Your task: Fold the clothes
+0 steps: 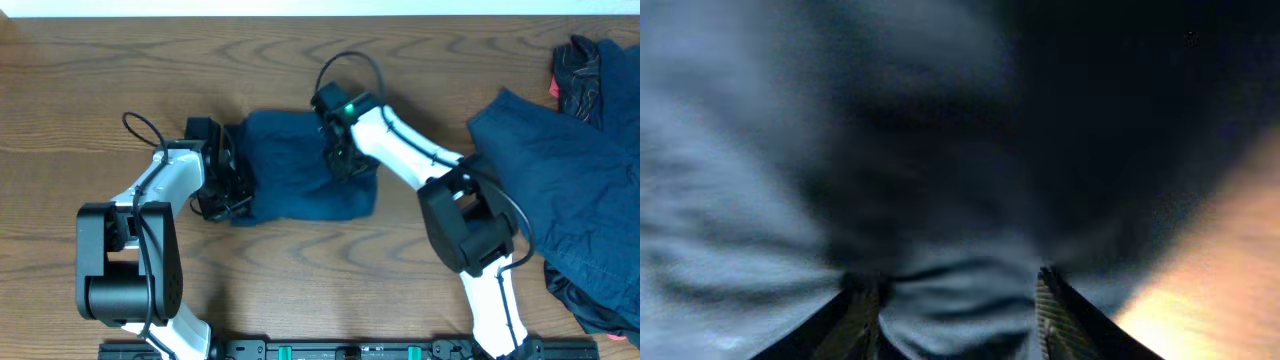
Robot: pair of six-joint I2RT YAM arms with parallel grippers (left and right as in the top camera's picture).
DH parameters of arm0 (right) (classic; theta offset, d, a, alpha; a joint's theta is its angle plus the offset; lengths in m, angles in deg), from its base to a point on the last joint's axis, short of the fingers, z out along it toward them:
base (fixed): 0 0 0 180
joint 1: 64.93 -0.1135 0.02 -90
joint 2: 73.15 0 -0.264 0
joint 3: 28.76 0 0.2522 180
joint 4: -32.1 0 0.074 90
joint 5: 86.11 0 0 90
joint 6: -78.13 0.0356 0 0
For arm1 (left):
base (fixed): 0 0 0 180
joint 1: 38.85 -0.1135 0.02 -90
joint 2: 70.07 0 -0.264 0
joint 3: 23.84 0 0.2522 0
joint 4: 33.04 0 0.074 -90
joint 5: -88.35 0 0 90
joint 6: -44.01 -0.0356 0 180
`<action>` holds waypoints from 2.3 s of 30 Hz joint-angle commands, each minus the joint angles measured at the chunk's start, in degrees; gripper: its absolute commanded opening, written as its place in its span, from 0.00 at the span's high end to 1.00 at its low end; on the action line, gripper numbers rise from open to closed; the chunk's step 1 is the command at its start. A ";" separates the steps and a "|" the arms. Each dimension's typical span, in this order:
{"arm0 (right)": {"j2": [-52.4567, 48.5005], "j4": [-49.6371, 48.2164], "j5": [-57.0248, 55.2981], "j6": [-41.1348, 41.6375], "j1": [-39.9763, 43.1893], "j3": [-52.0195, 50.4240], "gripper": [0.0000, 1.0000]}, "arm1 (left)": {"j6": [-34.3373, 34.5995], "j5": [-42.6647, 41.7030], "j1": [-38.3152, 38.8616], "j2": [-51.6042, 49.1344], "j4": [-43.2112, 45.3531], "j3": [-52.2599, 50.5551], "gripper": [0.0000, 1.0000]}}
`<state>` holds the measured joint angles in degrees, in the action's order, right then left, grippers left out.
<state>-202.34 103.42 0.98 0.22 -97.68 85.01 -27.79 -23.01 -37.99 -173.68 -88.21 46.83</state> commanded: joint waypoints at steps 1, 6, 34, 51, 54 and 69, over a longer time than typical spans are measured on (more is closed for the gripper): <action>-1.46 1.86 -9.31 -0.52 2.34 2.69 0.50 | -0.61 0.35 0.22 0.70 -1.60 -3.19 0.93; 5.16 4.22 -9.03 -0.55 2.47 6.43 0.43 | -0.59 1.31 0.17 11.93 5.62 -3.19 0.27; 27.96 8.66 -8.79 6.78 10.58 6.54 0.34 | -0.11 3.28 20.65 -1.86 27.04 -3.19 0.76; 27.93 13.00 -8.41 6.75 11.21 6.43 0.34 | -8.33 25.92 -9.40 -1.49 25.92 -2.99 0.60; 27.93 13.38 -8.41 6.75 11.21 6.43 0.34 | -8.37 25.90 -13.81 -1.49 28.79 -2.99 0.60; 27.93 5.66 -0.76 7.30 16.24 6.43 0.22 | -14.38 19.15 -12.31 12.94 17.66 4.85 0.04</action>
<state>-174.78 110.91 -3.29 7.33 -84.17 91.08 -40.99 -1.15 -52.81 -167.43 -68.63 48.18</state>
